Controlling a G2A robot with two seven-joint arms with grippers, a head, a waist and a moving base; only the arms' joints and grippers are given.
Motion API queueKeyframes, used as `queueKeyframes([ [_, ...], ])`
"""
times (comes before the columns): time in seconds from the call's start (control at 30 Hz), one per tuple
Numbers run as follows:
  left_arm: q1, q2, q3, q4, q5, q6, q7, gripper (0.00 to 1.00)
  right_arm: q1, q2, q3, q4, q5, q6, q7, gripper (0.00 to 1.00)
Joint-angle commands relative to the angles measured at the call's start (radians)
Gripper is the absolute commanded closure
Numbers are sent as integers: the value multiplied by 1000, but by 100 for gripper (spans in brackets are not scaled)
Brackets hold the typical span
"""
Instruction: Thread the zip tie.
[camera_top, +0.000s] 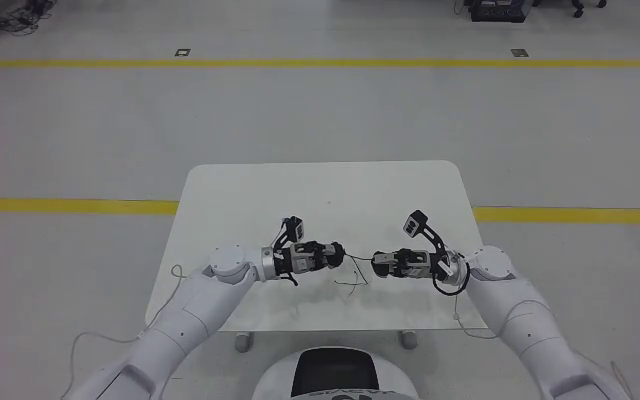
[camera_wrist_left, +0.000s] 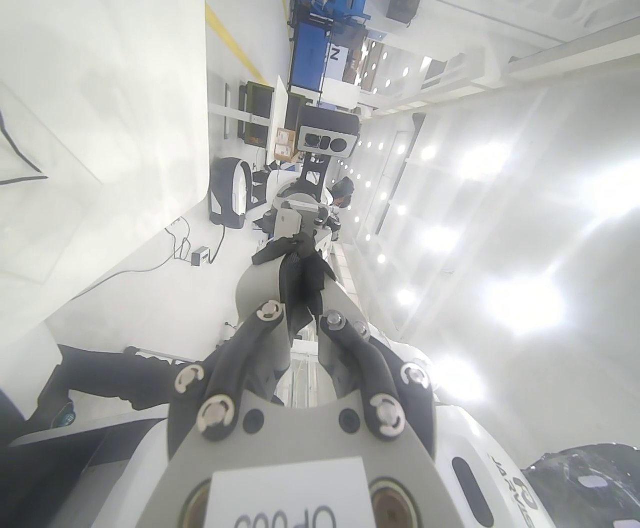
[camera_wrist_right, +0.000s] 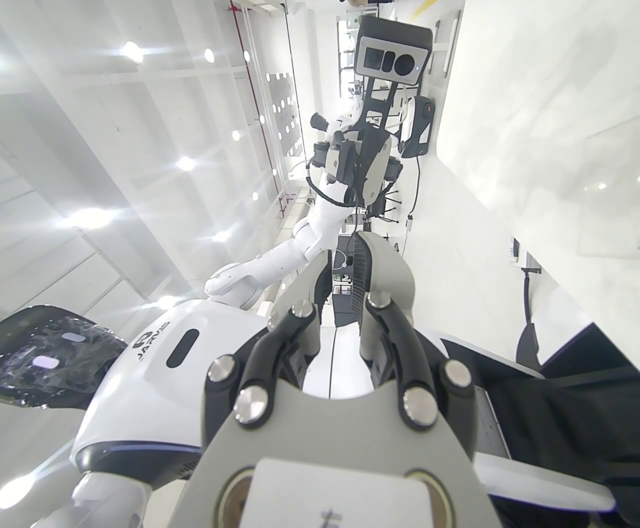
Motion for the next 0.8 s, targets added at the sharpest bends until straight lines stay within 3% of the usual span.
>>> queueKeyframes([
  [0.0, 0, 0, 1, 0, 1, -1, -2, 100, 1, 0, 0, 1, -1, 0, 0, 88],
  [0.37, -3, 1, 4, 1, 1, 0, -1, 100, 5, -3, -2, 9, -4, 0, 0, 91],
  [0.5, -3, 2, 5, 1, 0, 1, 0, 100, 6, -3, -3, 13, -6, 0, 0, 100],
  [0.77, -4, 1, 9, 4, -6, 1, 7, 100, 8, -4, -2, 17, -13, 0, 0, 100],
])
